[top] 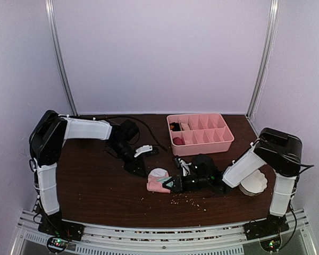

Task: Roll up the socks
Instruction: Roll the sock at the center of the board.

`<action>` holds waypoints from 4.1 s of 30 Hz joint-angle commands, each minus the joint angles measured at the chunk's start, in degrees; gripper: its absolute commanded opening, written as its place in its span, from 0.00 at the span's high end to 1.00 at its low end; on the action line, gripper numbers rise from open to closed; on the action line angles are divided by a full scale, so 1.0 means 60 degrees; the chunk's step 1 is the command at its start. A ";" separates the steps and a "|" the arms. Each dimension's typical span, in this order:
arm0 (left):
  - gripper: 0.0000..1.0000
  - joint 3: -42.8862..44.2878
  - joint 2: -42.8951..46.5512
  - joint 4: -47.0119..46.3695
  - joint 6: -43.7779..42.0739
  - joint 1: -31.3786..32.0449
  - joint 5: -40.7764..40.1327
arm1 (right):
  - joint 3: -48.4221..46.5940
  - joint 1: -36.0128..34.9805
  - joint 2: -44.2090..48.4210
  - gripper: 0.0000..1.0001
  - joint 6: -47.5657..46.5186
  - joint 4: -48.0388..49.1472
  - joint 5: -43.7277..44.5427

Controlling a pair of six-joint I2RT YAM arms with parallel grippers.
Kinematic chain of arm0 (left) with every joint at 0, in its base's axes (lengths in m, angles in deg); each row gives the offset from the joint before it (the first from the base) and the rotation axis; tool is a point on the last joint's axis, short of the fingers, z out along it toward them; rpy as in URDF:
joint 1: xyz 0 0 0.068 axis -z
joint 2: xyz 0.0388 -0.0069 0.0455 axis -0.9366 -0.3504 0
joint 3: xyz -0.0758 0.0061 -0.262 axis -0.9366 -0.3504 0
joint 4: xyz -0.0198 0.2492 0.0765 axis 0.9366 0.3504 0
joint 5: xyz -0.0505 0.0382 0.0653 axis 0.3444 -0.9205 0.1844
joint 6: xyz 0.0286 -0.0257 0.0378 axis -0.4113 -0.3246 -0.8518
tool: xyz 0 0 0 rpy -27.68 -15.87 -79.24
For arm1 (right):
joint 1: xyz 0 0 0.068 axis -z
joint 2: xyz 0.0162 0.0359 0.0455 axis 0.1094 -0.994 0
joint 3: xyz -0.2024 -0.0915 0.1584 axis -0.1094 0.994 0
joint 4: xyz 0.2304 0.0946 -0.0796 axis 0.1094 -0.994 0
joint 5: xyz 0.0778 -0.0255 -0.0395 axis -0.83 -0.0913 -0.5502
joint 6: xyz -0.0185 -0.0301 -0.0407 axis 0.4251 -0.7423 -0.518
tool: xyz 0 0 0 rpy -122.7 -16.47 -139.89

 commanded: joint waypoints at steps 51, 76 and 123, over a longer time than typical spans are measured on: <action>1.00 -0.2255 0.0548 -0.3367 -0.2944 0.3249 -0.7247 | -0.0324 0.0369 -0.0815 0.93 0.5589 0.0002 -0.1814; 1.00 0.7211 0.0364 0.7825 -0.2657 0.0676 0.1872 | -0.1868 -0.0438 0.8550 0.01 -0.6748 -0.6347 0.2206; 0.02 0.6855 0.2625 0.6237 0.0269 0.0203 -0.2545 | -0.4130 -0.1214 0.4710 1.00 -0.6006 -0.6428 0.1206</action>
